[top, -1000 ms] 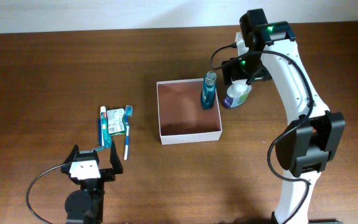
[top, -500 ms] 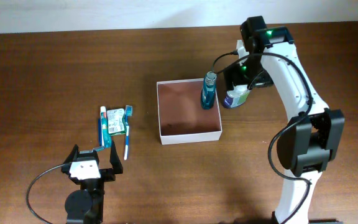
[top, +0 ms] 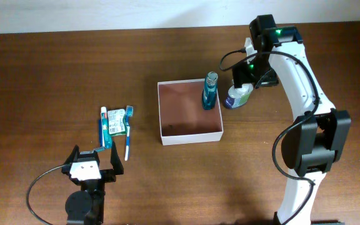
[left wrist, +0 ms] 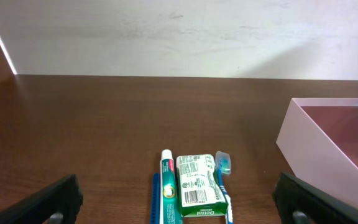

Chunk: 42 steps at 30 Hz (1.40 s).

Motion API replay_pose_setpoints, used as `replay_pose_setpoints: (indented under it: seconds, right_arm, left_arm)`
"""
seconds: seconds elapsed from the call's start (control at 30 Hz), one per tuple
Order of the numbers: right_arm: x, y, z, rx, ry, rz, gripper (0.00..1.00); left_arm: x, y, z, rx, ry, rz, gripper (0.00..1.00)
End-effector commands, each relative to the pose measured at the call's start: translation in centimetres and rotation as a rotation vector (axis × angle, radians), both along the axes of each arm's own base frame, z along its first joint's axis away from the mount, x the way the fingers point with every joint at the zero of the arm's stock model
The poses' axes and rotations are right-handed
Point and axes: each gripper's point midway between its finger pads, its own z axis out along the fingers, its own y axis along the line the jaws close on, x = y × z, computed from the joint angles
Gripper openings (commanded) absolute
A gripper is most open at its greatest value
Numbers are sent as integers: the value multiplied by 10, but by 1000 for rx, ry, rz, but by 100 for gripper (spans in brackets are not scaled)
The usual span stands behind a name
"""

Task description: Pack container

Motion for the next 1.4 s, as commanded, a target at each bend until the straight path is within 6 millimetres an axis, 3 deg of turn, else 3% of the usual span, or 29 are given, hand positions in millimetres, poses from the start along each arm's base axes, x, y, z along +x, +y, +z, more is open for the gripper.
replay_pose_setpoints:
  seconds: [0.0, 0.47, 1.1, 1.37]
  right_arm:
    - [-1, 0, -5, 1, 12, -3, 64]
    - [1, 0, -3, 1, 3, -3, 64]
    - [15, 10, 21, 57, -65, 5, 67]
    - [9, 9, 20, 54, -40, 4, 57]
  left_arm:
    - [0, 2, -3, -2, 5, 10, 99]
    - [0, 2, -3, -2, 5, 10, 100]
    - [0, 2, -3, -2, 5, 10, 100]
    - [0, 2, -3, -2, 5, 10, 100]
